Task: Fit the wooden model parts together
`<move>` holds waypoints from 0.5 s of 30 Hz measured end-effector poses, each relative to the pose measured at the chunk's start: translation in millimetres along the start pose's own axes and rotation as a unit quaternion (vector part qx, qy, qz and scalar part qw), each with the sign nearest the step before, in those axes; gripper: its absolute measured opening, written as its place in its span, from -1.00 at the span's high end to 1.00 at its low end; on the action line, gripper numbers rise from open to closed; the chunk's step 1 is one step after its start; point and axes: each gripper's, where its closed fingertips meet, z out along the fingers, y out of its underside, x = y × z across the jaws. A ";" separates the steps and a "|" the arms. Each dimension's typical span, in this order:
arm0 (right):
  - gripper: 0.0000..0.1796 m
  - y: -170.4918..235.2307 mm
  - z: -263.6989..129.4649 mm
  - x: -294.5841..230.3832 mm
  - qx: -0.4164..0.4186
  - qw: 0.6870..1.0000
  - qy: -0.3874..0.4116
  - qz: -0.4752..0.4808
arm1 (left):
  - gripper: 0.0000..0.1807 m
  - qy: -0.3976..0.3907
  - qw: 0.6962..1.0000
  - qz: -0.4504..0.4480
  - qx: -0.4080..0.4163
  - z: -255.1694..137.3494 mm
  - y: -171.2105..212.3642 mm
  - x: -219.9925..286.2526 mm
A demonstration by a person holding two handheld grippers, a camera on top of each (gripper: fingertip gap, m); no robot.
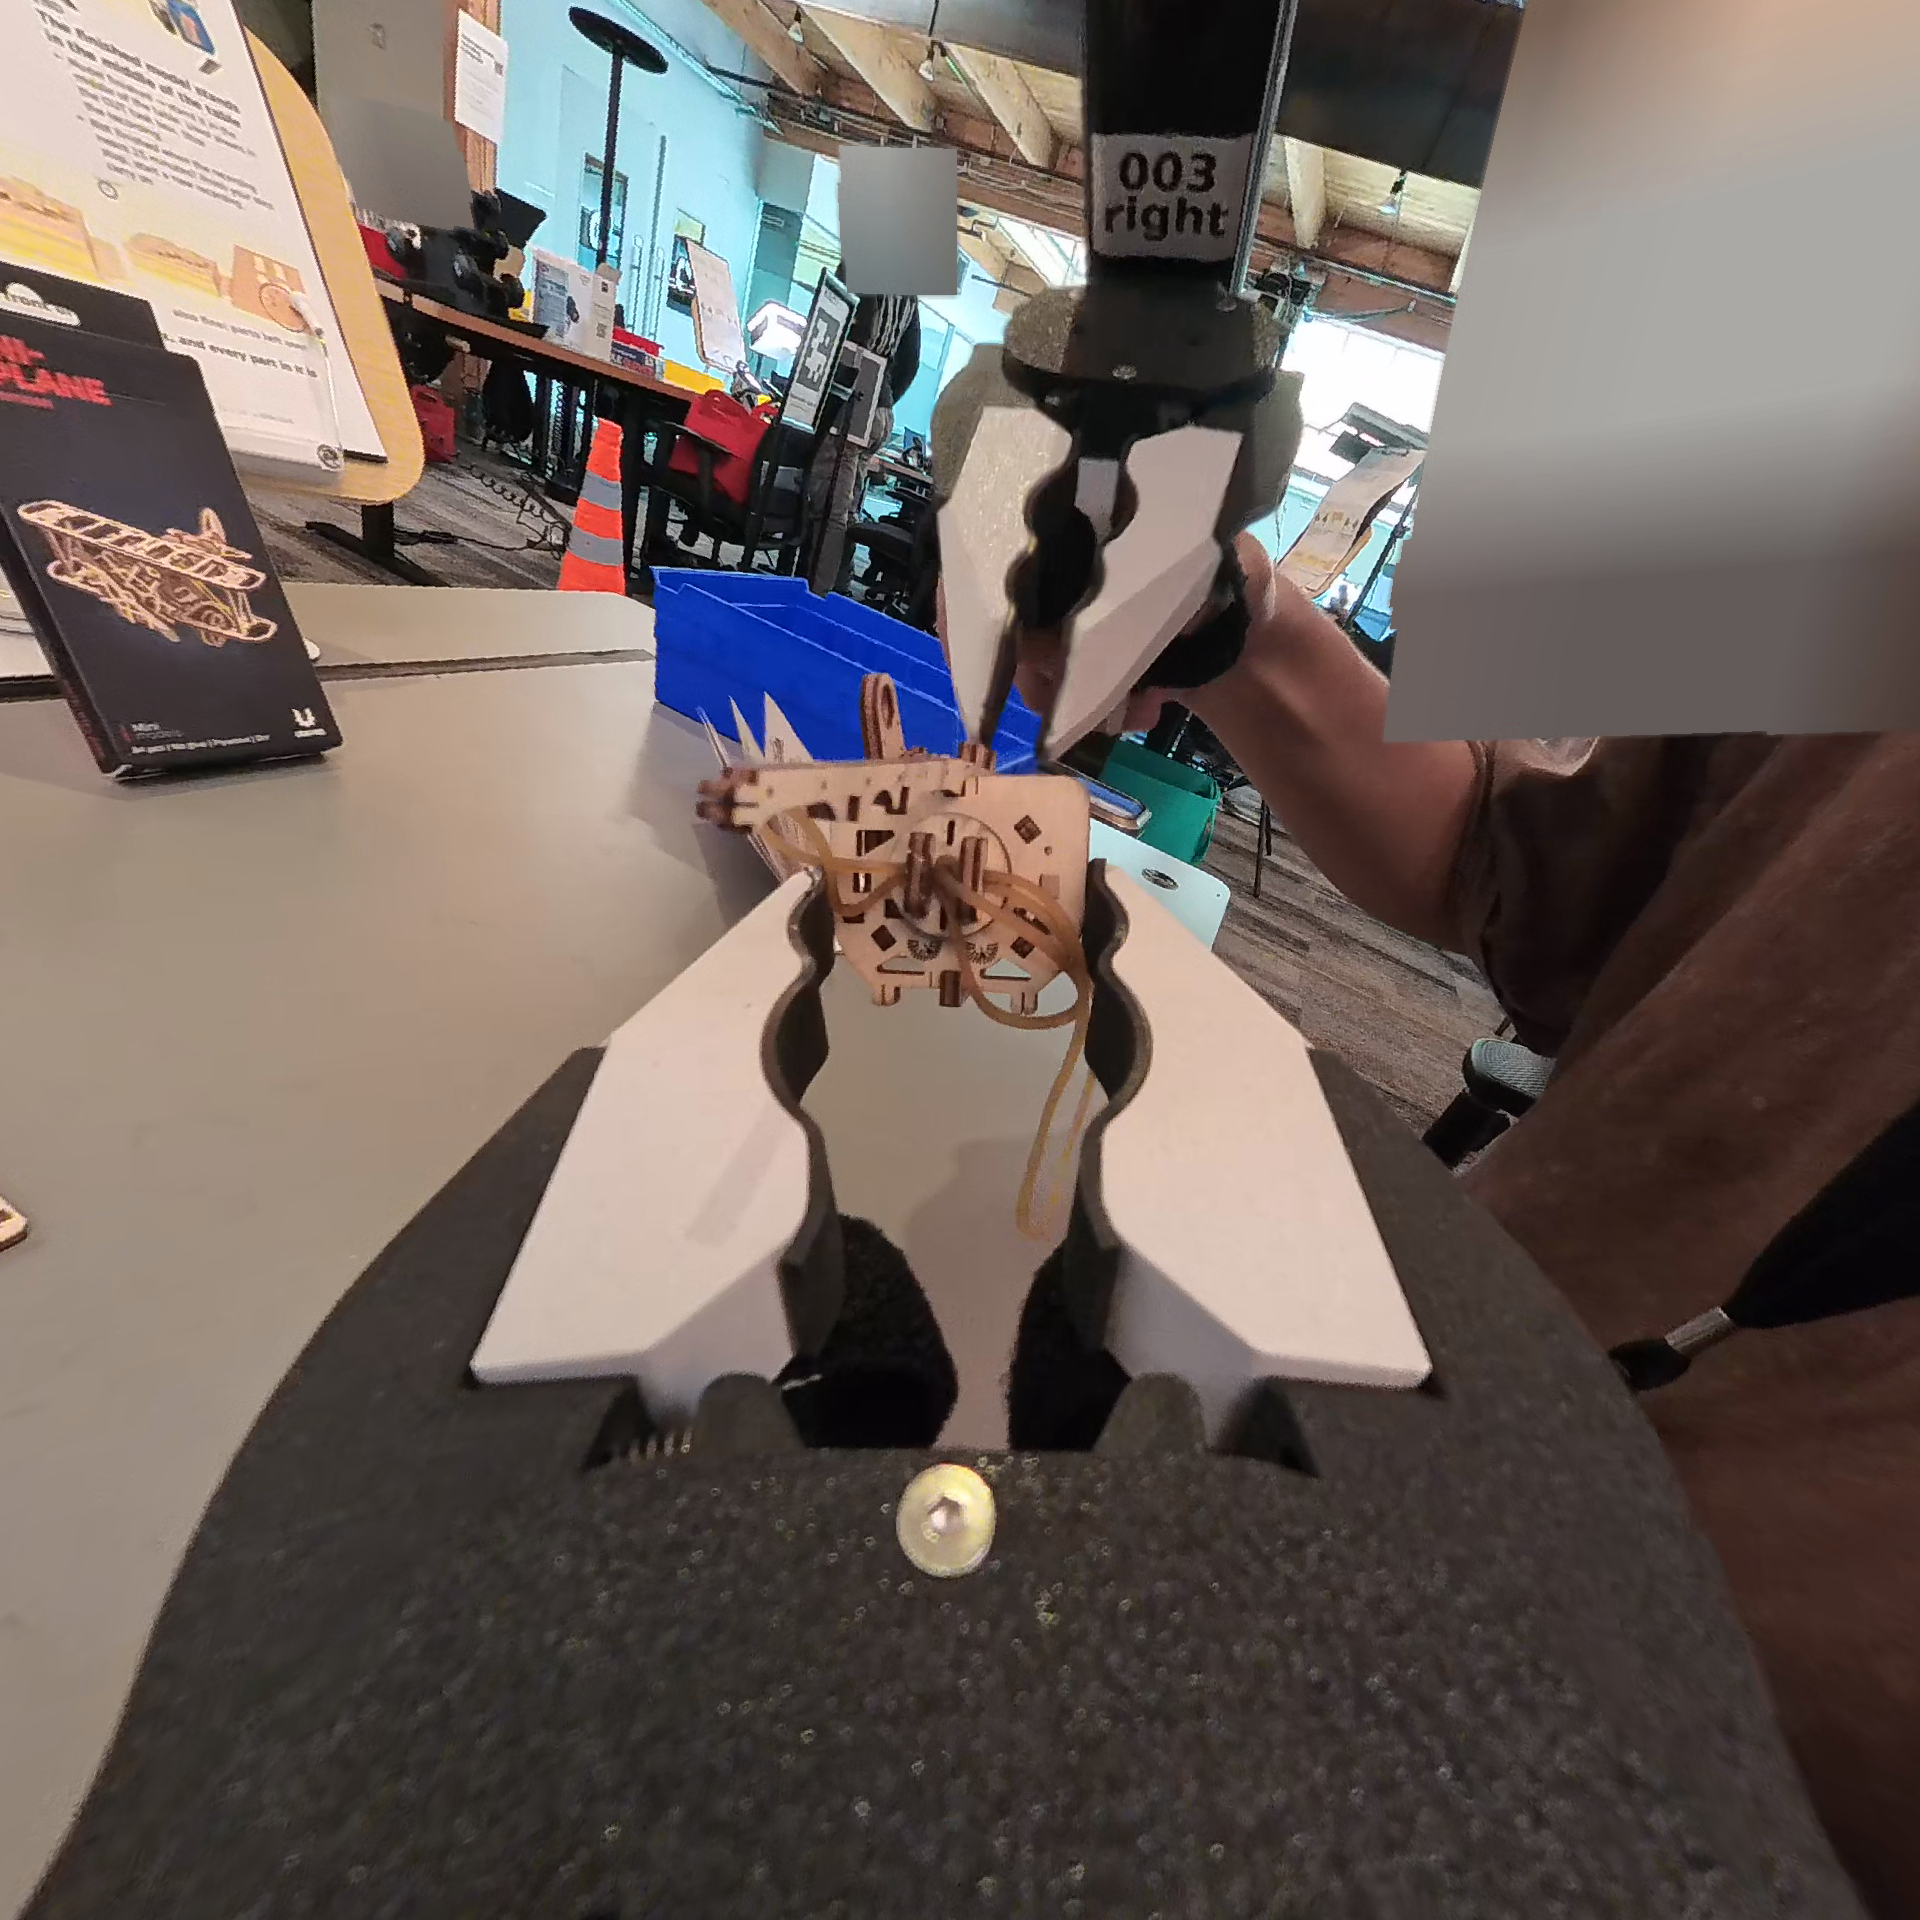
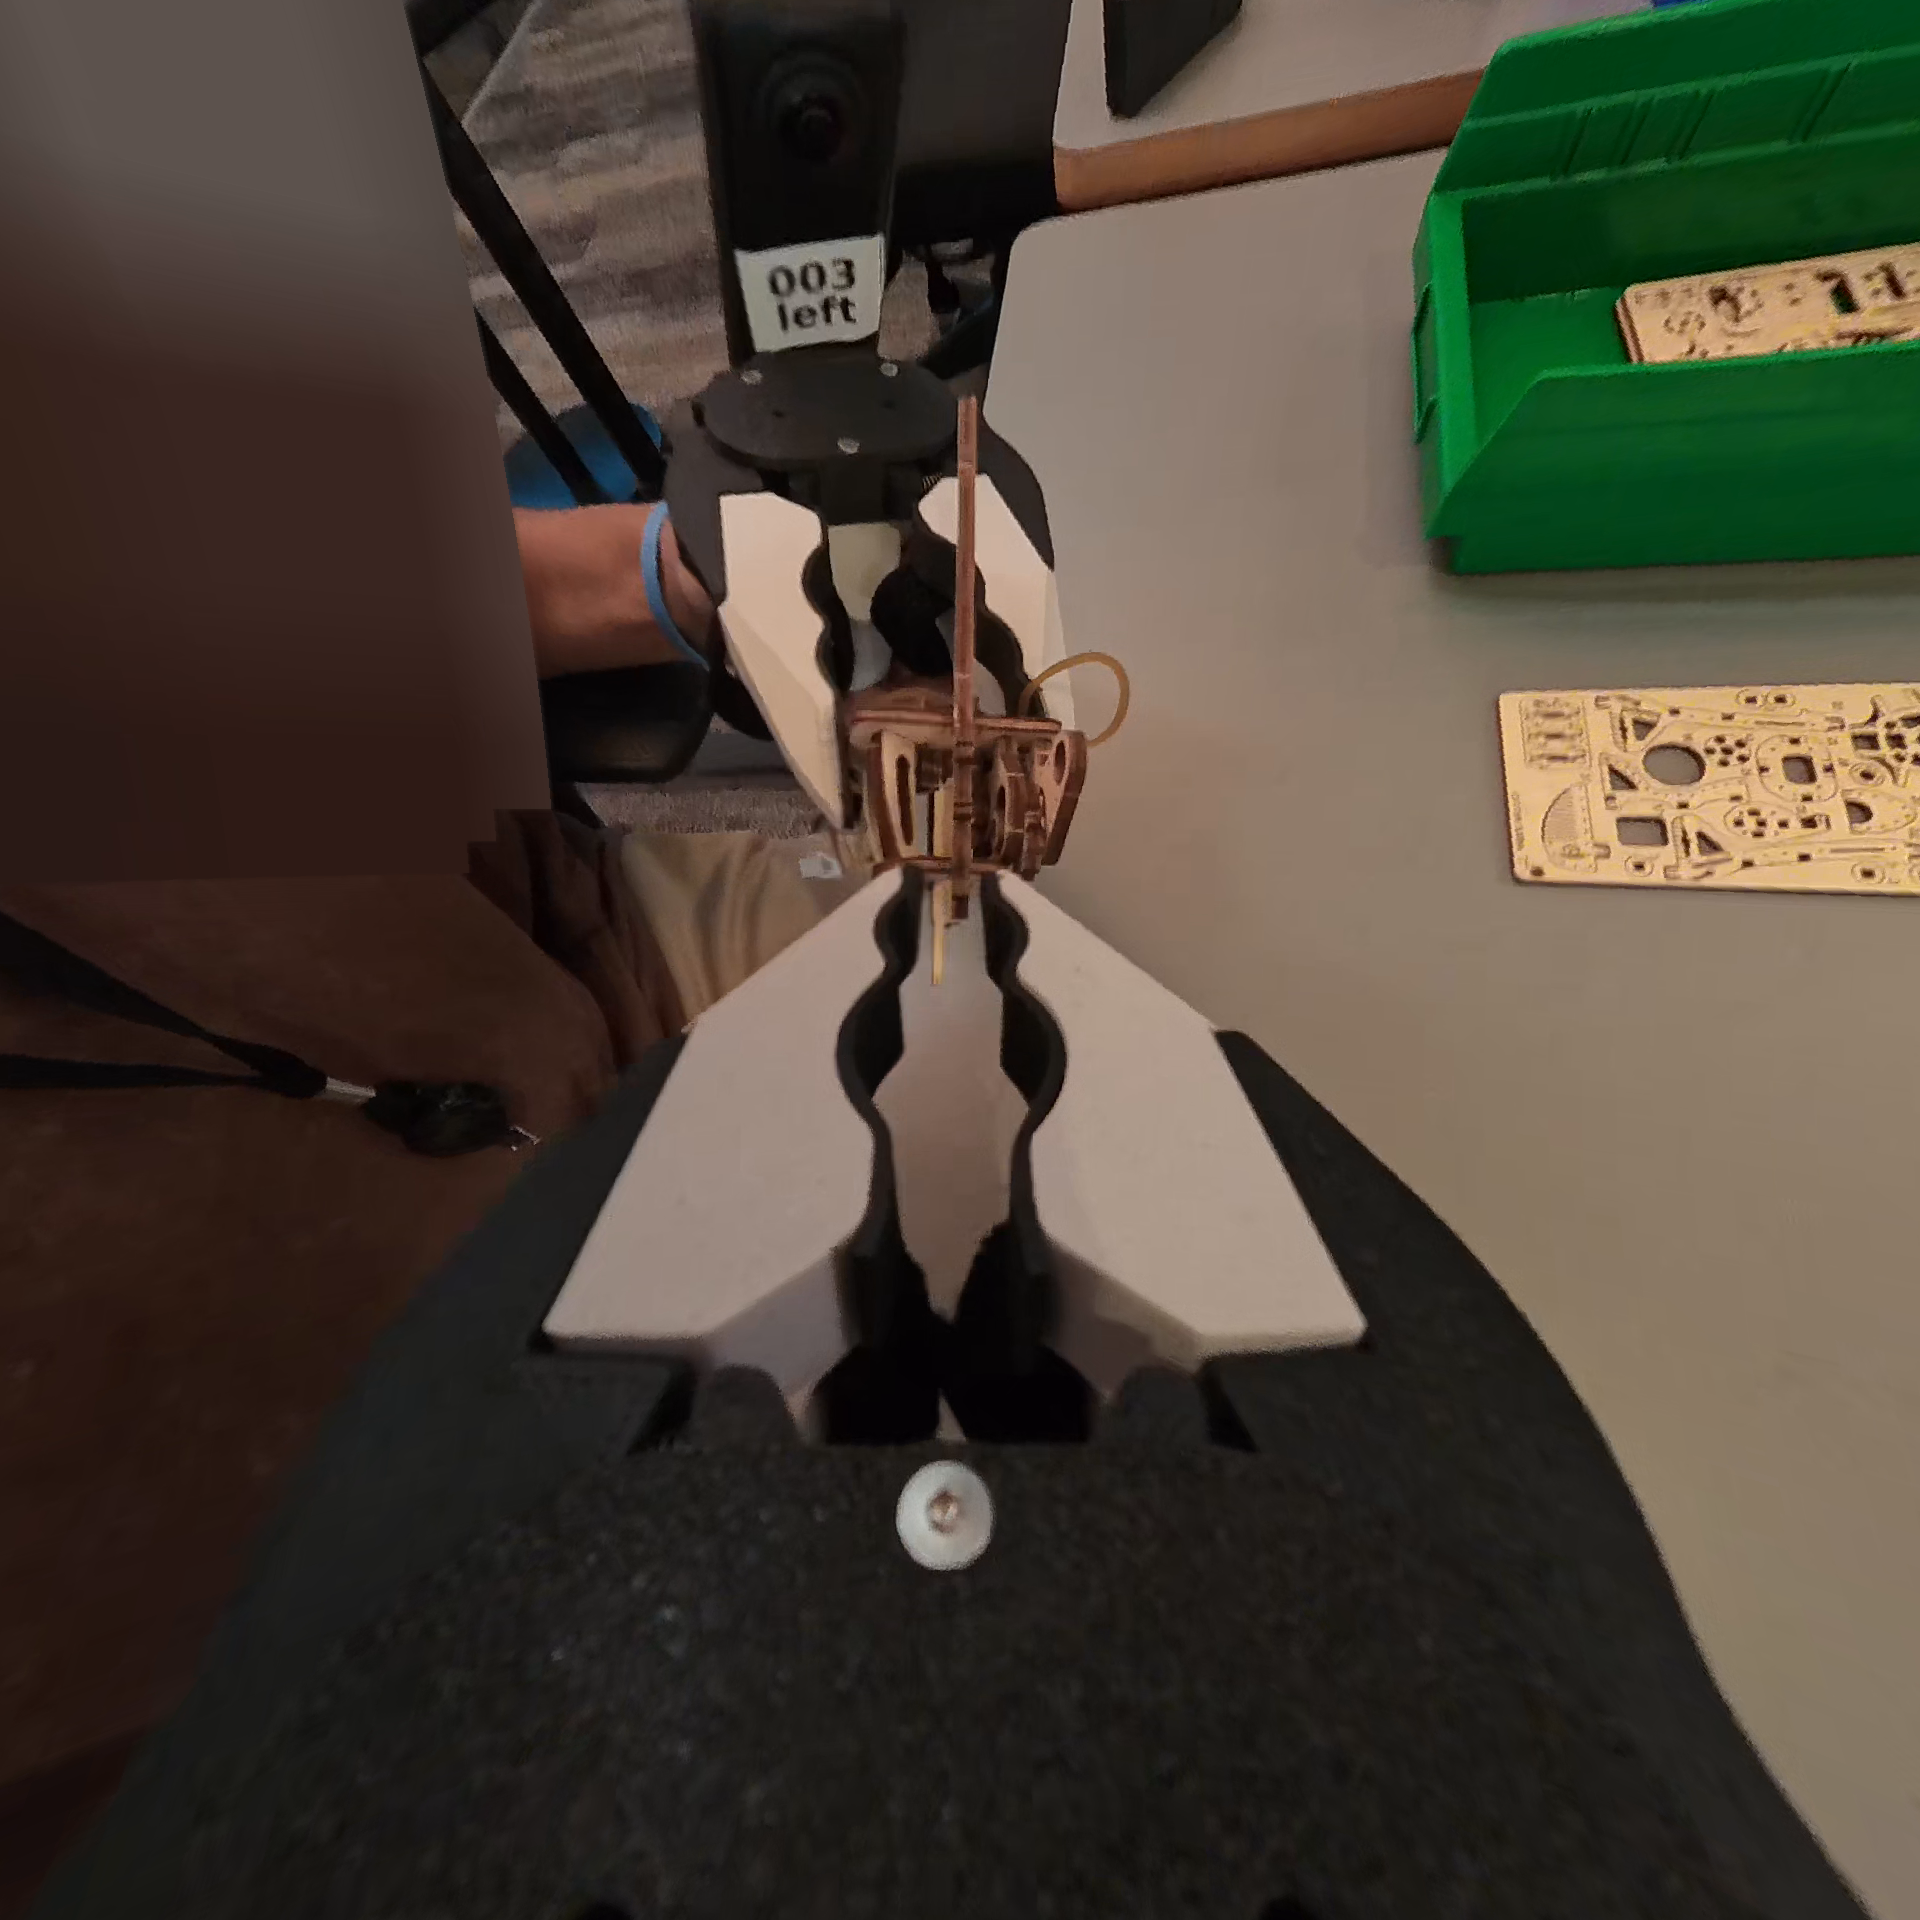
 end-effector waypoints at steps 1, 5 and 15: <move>0.83 -2.1 -1.5 -1.6 0.013 1.000 -0.001 -0.008 | 0.49 -0.001 1.000 -0.002 0.001 -0.3 -0.2 -0.9; 0.64 -1.8 -0.2 0.3 0.045 0.992 0.074 -0.089 | 0.49 -0.018 1.000 -0.025 0.005 -1.4 -0.6 -9.9; 0.45 17.2 24.9 36.6 -0.028 0.878 0.361 -0.313 | 0.50 -0.096 0.992 -0.083 0.000 -2.2 8.1 -42.8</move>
